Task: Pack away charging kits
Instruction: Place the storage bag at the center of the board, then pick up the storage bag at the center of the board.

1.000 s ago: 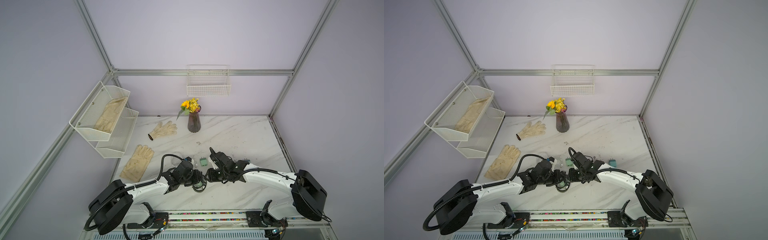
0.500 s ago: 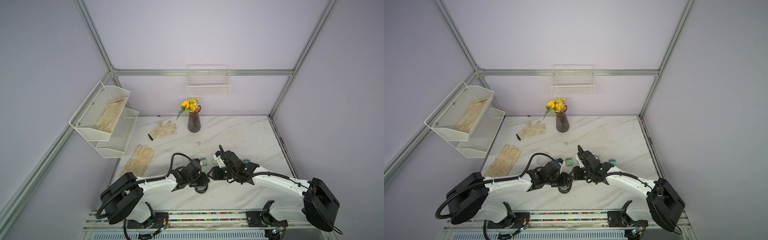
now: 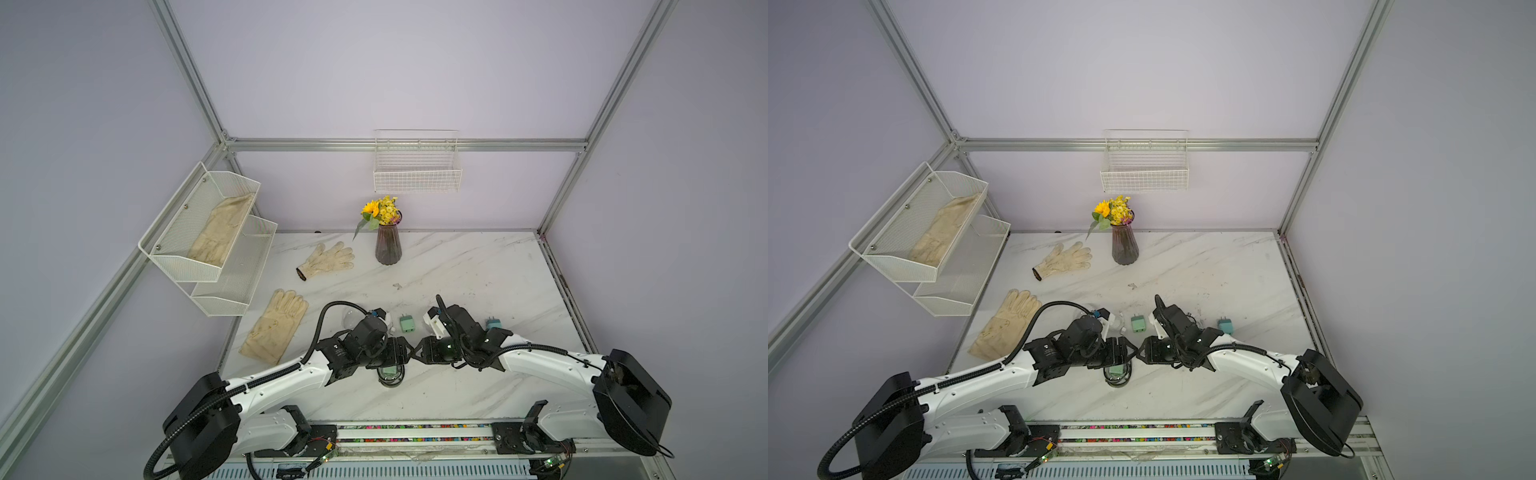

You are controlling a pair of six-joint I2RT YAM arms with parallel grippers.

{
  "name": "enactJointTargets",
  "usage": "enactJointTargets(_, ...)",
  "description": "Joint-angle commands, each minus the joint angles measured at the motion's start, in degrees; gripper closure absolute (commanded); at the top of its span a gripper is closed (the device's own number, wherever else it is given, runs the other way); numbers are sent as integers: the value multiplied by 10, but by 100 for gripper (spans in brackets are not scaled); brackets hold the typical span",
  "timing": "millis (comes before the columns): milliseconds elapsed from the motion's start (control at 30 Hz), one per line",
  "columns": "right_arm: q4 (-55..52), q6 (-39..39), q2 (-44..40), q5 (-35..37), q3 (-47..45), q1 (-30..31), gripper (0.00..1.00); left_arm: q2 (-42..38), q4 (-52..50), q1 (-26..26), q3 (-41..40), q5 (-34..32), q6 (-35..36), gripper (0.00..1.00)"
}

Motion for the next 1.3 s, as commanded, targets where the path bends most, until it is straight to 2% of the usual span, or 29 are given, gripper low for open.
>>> enactJointTargets(0,27,4,27,-14,19,10,56,-43,2,16,0,-1,20,22)
enactJointTargets(233,36,5,92,-16,64,40,58,-101,-38,48,-49,-22,23,25)
enactJointTargets(533,34,3,140,-13,84,47,68,-100,-30,58,-87,-16,15,26)
enactJointTargets(667,36,5,159,-15,89,47,81,-100,-25,60,-100,-10,8,26)
enactJointTargets(733,34,5,161,-16,89,47,94,-99,-21,61,-107,-5,3,26)
enactJointTargets(767,33,6,159,-16,87,47,98,-98,-21,62,-110,-3,0,26)
enactJointTargets(1267,-11,-3,147,0,42,47,100,-64,80,61,-176,54,-49,23)
